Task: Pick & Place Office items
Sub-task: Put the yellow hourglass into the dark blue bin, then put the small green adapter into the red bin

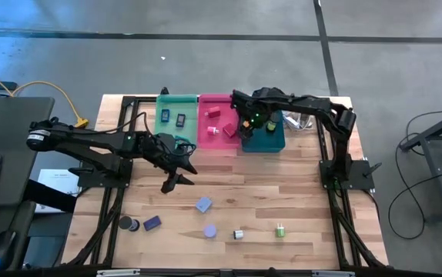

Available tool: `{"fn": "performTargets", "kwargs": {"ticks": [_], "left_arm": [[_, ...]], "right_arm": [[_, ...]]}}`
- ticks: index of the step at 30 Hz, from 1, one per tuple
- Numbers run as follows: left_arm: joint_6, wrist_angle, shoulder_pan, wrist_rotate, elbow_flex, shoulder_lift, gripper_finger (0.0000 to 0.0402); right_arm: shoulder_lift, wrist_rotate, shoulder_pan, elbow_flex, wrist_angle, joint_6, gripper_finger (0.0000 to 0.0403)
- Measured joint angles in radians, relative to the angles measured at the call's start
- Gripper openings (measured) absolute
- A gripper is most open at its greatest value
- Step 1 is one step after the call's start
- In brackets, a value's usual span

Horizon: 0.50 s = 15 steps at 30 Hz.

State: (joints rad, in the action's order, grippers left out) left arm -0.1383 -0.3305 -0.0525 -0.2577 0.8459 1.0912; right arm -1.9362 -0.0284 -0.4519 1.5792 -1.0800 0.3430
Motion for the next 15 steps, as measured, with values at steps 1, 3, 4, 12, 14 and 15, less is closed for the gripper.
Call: {"fn": "performTargets", "kwargs": {"ticks": [1,3,4,12,14,15], "left_arm": [[-0.011,0.0,0.0,0.0,0.0,0.0,0.0199],[-0.024,-0.001,-0.004,0.0,0.0,0.0,0.0199],[-0.025,-0.001,-0.005,0.0,0.0,0.0,0.0199],[-0.039,-0.001,-0.032,0.0,0.0,0.0,0.0199],[-0.04,-0.002,-0.037,0.0,0.0,0.0,0.0199],[-0.043,-0.001,-0.039,0.0,0.0,0.0,0.0199]], "right_arm": [[0.0,-0.003,0.0,0.012,-0.017,0.001,0.0295],[0.0,-0.022,0.001,0.036,-0.053,0.002,0.0291],[0.0,-0.031,0.002,0.047,-0.072,0.004,0.0289],[0.0,-0.07,0.022,0.096,-0.211,0.059,0.0278],[0.0,-0.07,0.034,0.101,-0.232,0.073,0.0275],[0.0,-0.069,0.041,0.106,-0.244,0.077,0.0274]]}}
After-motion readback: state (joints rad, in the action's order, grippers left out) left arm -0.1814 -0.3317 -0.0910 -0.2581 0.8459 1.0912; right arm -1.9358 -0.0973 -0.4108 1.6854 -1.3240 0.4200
